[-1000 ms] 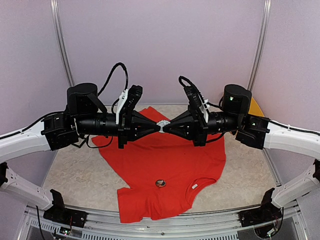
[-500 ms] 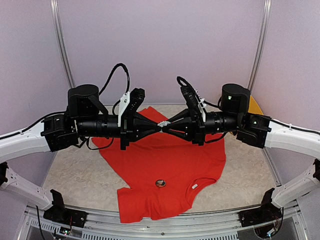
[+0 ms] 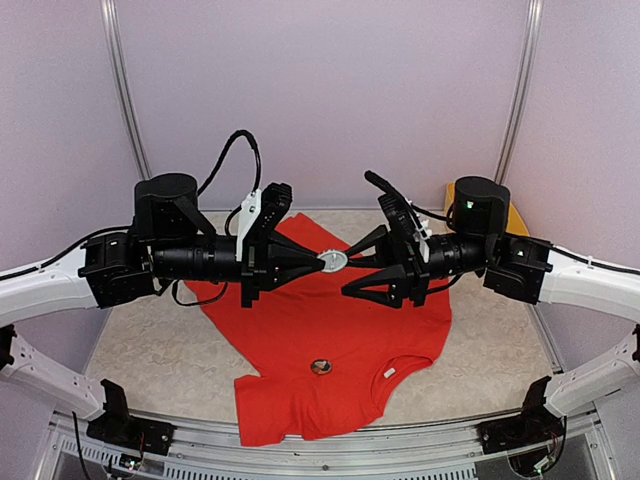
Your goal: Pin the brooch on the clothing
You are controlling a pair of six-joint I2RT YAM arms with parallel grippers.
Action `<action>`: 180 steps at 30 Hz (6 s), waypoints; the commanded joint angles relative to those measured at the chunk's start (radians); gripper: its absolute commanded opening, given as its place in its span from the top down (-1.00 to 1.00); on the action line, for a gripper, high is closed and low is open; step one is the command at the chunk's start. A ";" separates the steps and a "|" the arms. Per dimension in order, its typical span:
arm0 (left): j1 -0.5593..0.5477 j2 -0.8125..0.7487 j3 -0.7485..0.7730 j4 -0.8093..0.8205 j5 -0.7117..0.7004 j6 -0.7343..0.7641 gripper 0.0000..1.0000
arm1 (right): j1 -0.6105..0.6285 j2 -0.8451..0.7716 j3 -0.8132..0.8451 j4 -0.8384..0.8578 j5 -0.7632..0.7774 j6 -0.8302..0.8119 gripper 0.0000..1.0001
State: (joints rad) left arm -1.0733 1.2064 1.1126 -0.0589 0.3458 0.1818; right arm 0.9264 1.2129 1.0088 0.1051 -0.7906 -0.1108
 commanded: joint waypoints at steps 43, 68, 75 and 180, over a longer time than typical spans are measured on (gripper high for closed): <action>0.438 0.266 -0.468 0.284 -0.301 -0.742 -0.03 | -0.315 0.207 -0.436 0.293 0.318 0.459 1.00; -0.033 0.746 0.034 -0.018 -0.126 0.087 -0.07 | -0.323 0.285 -0.428 0.264 0.303 0.402 1.00; -0.041 0.827 0.088 -0.102 -0.229 0.123 0.07 | -0.323 0.290 -0.430 0.270 0.280 0.402 1.00; 0.025 0.570 -0.175 0.329 0.118 -0.035 0.59 | 0.058 0.303 -0.795 0.997 0.414 -0.029 1.00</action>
State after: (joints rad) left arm -1.0416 1.7889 0.9096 0.2310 0.4538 0.1585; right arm 0.9916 1.5269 0.1955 1.1030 -0.3401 -0.1371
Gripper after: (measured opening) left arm 0.197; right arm 0.006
